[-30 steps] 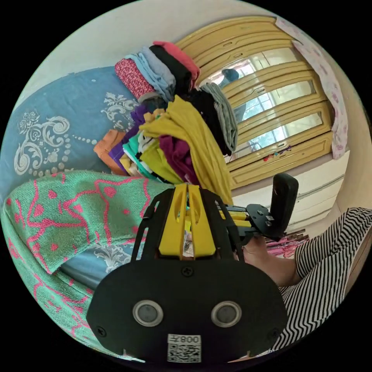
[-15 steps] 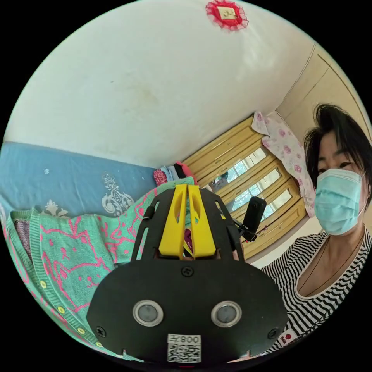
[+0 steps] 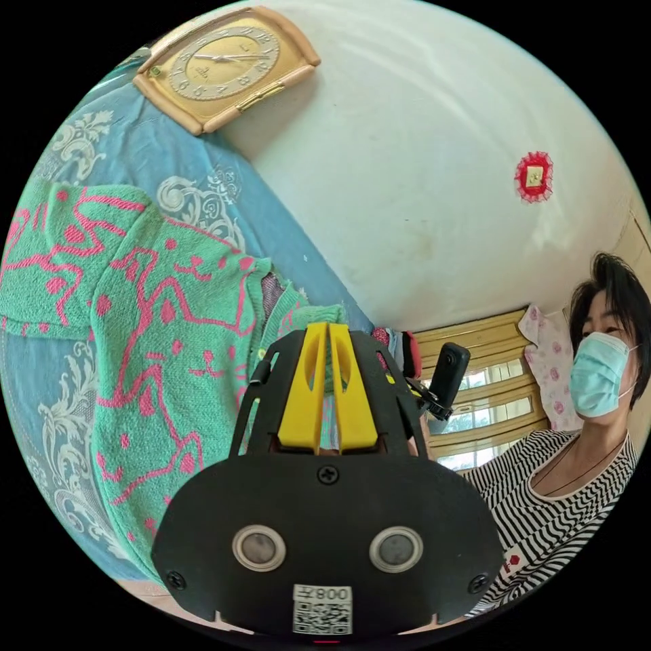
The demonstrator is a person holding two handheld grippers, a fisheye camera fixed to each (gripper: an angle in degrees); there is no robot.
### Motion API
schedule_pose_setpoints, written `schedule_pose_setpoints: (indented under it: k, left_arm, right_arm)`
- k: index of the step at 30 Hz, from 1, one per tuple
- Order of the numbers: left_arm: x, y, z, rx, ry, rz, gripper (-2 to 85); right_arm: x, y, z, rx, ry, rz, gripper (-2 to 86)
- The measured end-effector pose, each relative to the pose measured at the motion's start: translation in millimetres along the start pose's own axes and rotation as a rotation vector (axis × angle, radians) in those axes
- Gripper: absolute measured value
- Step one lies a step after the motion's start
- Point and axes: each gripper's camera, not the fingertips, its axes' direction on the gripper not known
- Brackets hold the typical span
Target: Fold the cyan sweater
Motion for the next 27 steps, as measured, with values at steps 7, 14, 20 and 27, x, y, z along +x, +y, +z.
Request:
schedule_pose_setpoints:
  k: [7,14,20,27]
  left_arm:
    - [-78,-23,-47,-0.01,0.005,-0.047,0.4]
    - [-124,-39,-85,-0.005,-0.009,-0.063,0.3]
    - [-153,-34,-116,0.001,-0.021,-0.089,0.4]
    - [-195,-19,-125,0.022,-0.131,-0.16,0.6]
  right_arm:
    - [13,-40,72,-0.081,0.01,0.01,1.8]
    - [24,-77,115,-0.12,-0.018,-0.011,1.8]
    - [17,-94,146,-0.161,-0.027,-0.068,1.8]
    - [32,-109,216,-0.258,-0.022,-0.069,1.8]
